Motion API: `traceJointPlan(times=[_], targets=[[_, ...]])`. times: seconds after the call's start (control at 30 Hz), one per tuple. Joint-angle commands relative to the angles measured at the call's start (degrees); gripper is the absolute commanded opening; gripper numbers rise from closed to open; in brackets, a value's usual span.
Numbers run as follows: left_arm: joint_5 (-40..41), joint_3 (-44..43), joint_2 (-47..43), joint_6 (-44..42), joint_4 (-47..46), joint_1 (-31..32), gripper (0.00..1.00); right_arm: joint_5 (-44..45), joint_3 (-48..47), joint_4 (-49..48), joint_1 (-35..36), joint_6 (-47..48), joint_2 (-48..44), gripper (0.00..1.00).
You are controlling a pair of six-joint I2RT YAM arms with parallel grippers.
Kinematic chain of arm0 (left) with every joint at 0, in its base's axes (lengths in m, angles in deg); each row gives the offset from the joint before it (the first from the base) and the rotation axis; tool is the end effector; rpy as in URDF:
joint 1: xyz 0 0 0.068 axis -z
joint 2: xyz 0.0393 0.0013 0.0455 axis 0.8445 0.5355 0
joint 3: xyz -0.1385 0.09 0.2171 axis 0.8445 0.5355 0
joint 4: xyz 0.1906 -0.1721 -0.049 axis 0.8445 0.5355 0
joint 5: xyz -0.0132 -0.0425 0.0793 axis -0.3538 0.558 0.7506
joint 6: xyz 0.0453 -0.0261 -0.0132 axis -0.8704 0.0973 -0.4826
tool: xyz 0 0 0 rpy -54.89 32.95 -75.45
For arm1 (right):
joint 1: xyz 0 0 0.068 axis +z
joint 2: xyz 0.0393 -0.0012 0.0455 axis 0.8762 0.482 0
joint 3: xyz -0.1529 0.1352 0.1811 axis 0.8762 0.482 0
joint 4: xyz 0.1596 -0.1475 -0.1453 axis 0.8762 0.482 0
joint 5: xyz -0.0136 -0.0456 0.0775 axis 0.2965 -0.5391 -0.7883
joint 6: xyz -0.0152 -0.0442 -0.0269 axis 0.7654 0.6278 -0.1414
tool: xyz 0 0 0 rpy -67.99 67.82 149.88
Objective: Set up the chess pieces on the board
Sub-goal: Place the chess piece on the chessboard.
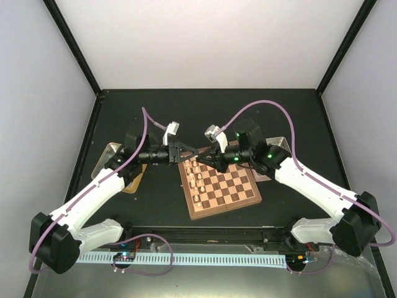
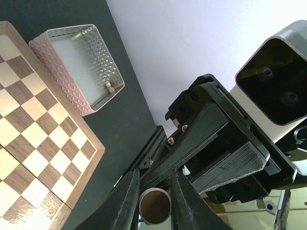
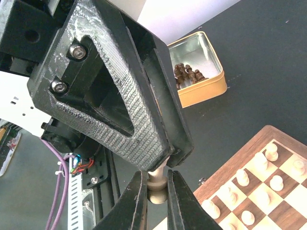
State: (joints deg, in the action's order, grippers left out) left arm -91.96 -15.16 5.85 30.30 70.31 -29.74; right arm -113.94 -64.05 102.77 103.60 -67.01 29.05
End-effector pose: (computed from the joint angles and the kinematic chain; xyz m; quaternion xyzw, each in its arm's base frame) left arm 0.1965 -0.1343 0.3037 0.0851 0.7767 -0.5942 0.1908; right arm 0.1930 0.2053 0.3135 -0.3885 0.7396 0.4552 0.3081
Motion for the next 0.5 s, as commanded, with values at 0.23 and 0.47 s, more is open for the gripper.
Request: traceJointPlan(times=[0.23,0.47], targets=[[-4.1,-0.4,1.3,0.3,-2.2,0.5,0.13,6.1,-1.8,-3.2,0.3,-4.1,1.0,0.04],[-3.3,-0.1,0.3,3.6,-6.0,0.5,0.06,2.8,1.0,-9.9,0.3,-15.8,-1.7,0.31]])
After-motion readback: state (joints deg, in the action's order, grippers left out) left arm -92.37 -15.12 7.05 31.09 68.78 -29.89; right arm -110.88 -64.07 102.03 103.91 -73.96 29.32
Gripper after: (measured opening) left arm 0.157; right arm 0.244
